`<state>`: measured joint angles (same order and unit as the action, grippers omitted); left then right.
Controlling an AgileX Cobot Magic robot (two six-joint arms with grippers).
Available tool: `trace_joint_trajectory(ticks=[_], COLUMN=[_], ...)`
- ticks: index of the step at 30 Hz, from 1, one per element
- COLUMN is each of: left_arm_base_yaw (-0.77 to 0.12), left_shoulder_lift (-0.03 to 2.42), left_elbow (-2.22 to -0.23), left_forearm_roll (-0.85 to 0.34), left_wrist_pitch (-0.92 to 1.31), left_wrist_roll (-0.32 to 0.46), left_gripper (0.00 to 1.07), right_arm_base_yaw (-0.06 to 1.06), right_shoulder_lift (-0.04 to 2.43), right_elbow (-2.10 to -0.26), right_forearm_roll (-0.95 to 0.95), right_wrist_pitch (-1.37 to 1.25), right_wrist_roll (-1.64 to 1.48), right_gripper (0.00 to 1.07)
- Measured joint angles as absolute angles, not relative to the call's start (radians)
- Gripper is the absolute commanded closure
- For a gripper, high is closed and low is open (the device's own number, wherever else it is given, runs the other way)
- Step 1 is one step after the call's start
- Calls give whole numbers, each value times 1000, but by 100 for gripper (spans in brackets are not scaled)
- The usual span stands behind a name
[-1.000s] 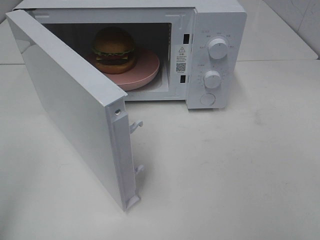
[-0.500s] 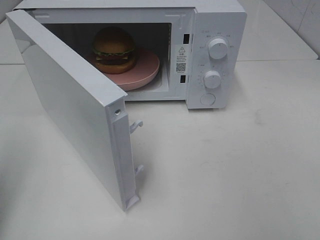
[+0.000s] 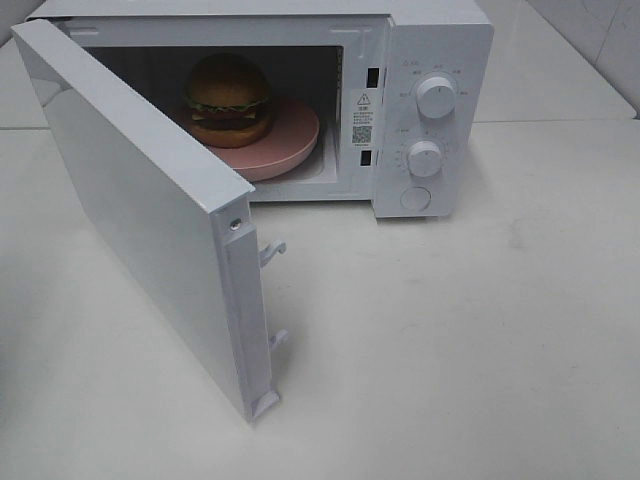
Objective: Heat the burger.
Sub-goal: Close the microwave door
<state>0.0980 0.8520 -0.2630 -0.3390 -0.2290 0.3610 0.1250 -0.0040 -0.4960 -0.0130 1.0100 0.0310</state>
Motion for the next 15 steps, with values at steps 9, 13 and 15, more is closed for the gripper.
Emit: trace_joint_trajectory(ticks=[9, 13, 15], left_arm_base_yaw=[98, 98, 98], left_shoulder_lift=[1028, 1135, 1154], left_elbow=[-263, -263, -263], left_forearm_roll=[-67, 191, 240], left_wrist_pitch=[-425, -558, -592], left_wrist_roll=[139, -83, -109], left_gripper=[107, 107, 107], right_arm_base_yaw=[125, 125, 125], right_shoulder_lift=[-4, -4, -4], right_elbow=[-496, -496, -496], right_forearm_roll=[-13, -13, -13], right_wrist_pitch=[1010, 1010, 1010], right_wrist_roll=[31, 31, 31], right_gripper=[35, 35, 35])
